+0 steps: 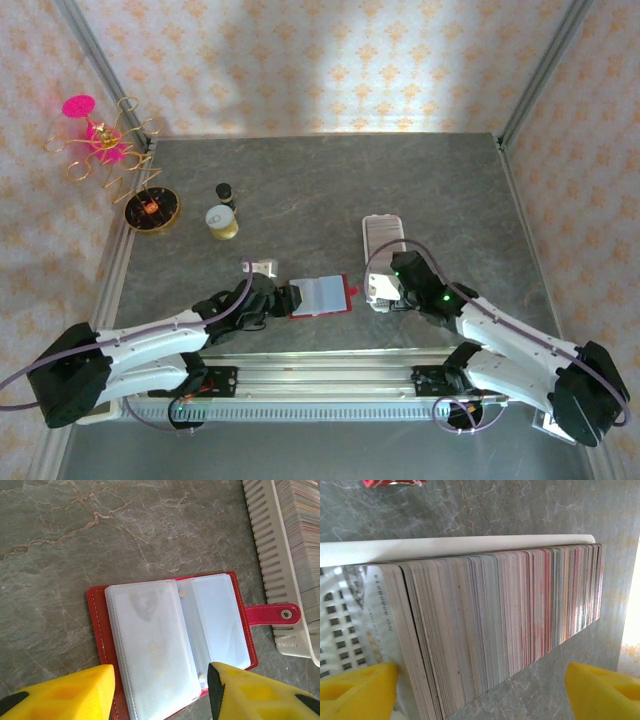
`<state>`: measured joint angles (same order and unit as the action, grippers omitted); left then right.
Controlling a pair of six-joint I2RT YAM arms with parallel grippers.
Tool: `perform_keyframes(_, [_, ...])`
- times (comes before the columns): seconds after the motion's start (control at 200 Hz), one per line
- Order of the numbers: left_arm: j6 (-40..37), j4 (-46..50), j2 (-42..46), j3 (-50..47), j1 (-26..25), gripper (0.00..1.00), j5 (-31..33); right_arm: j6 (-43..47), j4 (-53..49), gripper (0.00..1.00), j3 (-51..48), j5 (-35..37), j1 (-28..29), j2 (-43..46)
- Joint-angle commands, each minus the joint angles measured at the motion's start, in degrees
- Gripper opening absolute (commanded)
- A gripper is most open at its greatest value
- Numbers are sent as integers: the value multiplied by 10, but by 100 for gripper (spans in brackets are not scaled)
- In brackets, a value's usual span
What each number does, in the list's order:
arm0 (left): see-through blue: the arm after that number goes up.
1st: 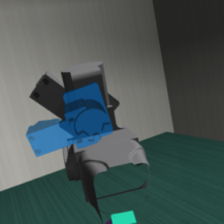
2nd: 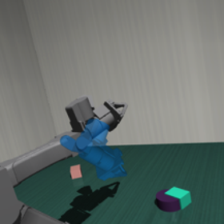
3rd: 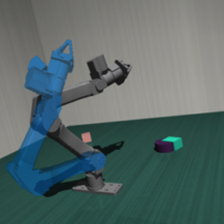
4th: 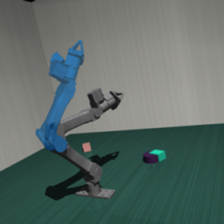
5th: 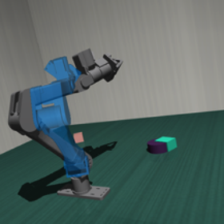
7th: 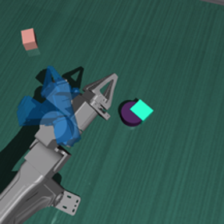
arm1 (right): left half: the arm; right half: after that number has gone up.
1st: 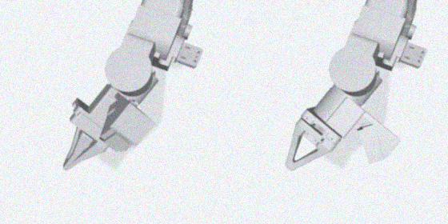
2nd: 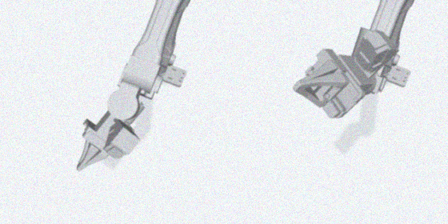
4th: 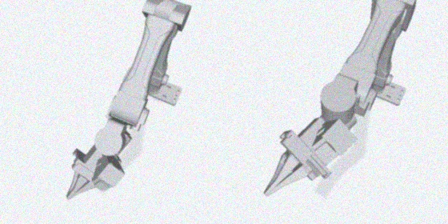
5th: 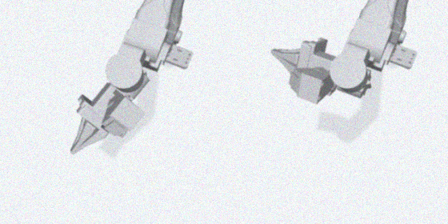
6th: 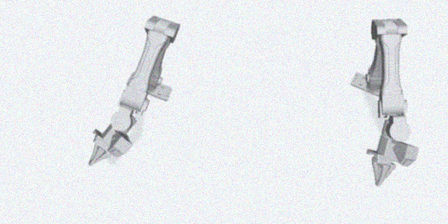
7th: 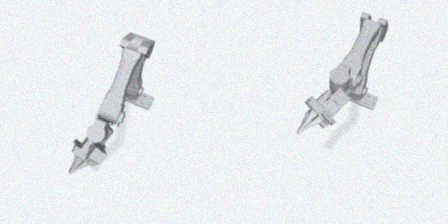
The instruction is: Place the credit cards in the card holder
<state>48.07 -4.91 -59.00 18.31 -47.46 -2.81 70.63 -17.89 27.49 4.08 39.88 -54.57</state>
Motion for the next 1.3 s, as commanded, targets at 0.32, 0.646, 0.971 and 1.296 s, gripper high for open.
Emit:
perform_keyframes(0.32, [8,2,14,-12,4,50,-8,-3,18,64,0,-55,-2,-19])
perform_keyframes(0.646, [15,-5,14,-15,4,47,-11,3,11,66,-11,-64,-2,-19])
perform_keyframes(0.971, [16,-7,7,-14,4,43,-8,19,8,46,-19,-22,-2,-17])
perform_keyframes(1.296, [17,-10,0,-16,4,42,-10,19,-13,25,-7,-17,-2,-6])
